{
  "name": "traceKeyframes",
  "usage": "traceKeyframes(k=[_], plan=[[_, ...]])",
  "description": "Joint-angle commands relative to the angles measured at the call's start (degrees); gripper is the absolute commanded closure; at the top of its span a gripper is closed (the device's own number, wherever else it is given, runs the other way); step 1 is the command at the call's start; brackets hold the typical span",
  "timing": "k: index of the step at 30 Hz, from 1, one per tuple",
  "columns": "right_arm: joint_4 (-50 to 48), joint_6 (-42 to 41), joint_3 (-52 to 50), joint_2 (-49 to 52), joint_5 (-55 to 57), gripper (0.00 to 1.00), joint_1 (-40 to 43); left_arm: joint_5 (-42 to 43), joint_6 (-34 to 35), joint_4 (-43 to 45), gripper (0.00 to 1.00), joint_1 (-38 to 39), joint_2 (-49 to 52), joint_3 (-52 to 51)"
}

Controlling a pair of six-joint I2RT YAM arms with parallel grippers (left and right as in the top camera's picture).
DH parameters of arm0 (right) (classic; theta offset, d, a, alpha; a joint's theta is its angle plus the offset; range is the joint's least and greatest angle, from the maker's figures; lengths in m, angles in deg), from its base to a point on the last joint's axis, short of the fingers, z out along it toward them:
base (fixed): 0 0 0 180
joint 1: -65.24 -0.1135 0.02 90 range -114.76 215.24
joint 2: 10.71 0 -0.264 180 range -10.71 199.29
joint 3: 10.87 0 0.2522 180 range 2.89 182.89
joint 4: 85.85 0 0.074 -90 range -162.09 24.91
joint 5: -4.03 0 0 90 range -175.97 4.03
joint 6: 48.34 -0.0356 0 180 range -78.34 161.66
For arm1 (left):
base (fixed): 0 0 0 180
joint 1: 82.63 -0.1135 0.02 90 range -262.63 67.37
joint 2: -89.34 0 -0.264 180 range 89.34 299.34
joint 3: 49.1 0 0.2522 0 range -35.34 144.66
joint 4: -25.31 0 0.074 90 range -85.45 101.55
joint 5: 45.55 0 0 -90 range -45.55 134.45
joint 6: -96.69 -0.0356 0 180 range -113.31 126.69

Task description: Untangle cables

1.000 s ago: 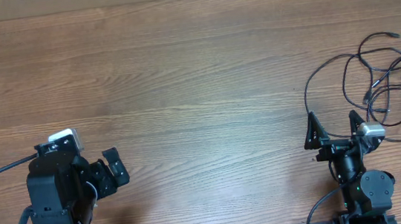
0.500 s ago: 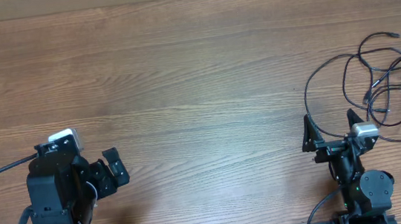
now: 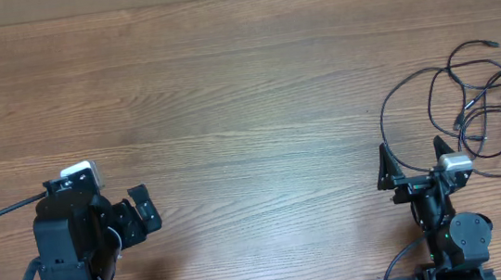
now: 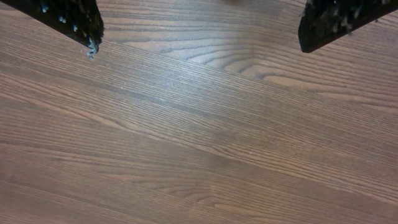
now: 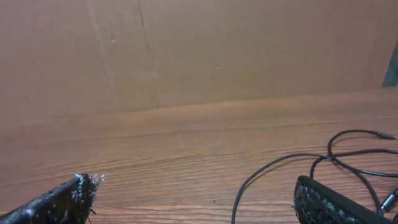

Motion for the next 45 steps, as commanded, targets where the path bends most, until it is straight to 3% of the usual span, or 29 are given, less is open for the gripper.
traceKeyframes(k=[1,23,28,38,45], plan=[[-0.5,0.4,-0.6,-0.5,-0.3,0.0,-0.3,-0.5,0.8,0.2,0.0,0.3,-0.1,-0.3],[-0.5,0.4,-0.6,-0.5,-0.3,0.0,-0.3,-0.3,0.5,0.9,0.0,0.3,-2.1,-1.5],[-0.5,0.4,-0.6,-0.5,-0.3,0.0,-0.3,1.1,-3.3,10.2,0.0,0.2,-9.6,-10.2],[-0.5,0.4,-0.6,-0.5,-0.3,0.0,-0.3,2.8,-3.3,34.2,0.0,0.2,-30.6,-36.7],[-0.5,0.4,-0.6,-0.5,-0.3,0.0,-0.3,3.8,-4.6,49.0,0.01,-0.8,-40.2,-48.8]])
